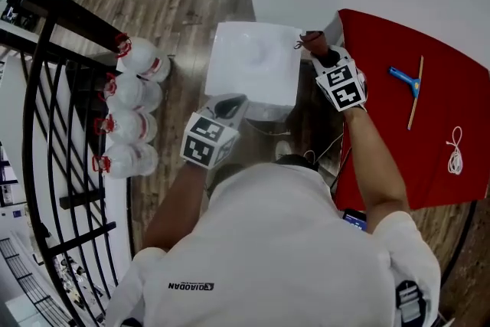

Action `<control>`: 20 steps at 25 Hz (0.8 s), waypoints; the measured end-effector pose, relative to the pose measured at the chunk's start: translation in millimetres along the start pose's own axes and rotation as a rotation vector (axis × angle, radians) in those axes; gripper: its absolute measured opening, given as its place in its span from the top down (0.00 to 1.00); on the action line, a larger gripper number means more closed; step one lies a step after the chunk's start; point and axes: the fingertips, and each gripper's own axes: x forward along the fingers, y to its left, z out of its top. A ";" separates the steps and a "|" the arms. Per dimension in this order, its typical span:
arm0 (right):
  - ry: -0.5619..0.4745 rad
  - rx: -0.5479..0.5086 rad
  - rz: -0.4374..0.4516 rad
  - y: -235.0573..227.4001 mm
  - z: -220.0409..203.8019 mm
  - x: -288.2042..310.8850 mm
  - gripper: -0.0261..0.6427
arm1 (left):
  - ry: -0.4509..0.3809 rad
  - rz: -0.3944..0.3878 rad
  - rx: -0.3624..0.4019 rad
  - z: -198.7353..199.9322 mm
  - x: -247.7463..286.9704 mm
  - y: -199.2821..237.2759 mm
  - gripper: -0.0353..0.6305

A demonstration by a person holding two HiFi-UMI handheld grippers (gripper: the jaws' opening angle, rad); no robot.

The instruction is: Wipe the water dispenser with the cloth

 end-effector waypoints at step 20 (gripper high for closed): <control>0.088 -0.364 -0.024 -25.6 2.1 141.8 0.88 | 0.037 0.059 -0.098 -1.3 20.8 36.1 0.96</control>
